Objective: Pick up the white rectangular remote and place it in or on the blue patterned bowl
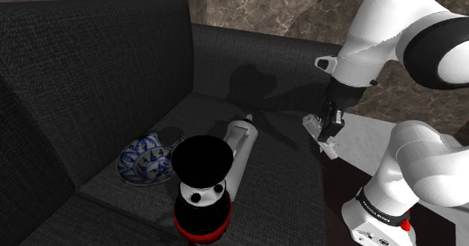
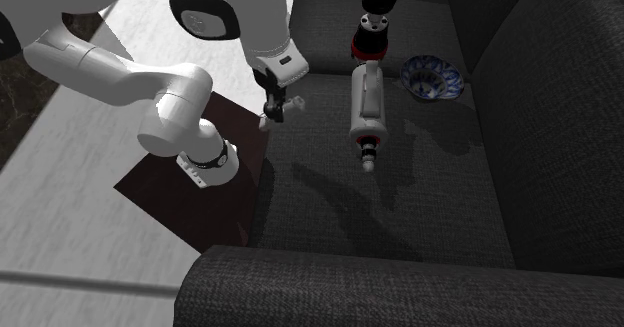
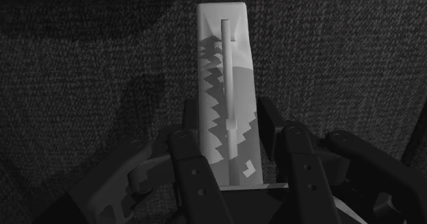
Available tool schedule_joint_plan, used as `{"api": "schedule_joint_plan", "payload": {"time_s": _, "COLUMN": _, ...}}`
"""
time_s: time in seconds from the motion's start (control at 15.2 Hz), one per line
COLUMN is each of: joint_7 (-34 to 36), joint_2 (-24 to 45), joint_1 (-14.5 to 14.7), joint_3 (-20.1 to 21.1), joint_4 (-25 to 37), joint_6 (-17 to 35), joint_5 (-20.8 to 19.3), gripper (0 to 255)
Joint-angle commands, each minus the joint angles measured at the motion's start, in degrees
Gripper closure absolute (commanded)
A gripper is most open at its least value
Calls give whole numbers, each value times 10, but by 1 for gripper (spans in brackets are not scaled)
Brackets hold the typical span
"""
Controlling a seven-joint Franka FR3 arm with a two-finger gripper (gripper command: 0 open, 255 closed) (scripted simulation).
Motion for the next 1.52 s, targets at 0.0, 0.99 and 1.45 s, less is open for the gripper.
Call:
{"api": "schedule_joint_plan", "payload": {"time_s": 0.0, "joint_7": -1, "joint_2": 2, "joint_1": -2, "joint_3": -3, "joint_4": 17, "joint_6": -15, "joint_5": -3, "gripper": 255}}
{"api": "schedule_joint_plan", "payload": {"time_s": 0.99, "joint_7": 51, "joint_2": 204, "joint_1": -7, "joint_3": 57, "joint_4": 181, "joint_6": 27, "joint_5": 20, "gripper": 255}}
{"api": "schedule_joint_plan", "payload": {"time_s": 1.45, "joint_7": 104, "joint_2": 367, "joint_1": -19, "joint_3": 110, "joint_4": 307, "joint_6": 66, "joint_5": 10, "gripper": 255}}
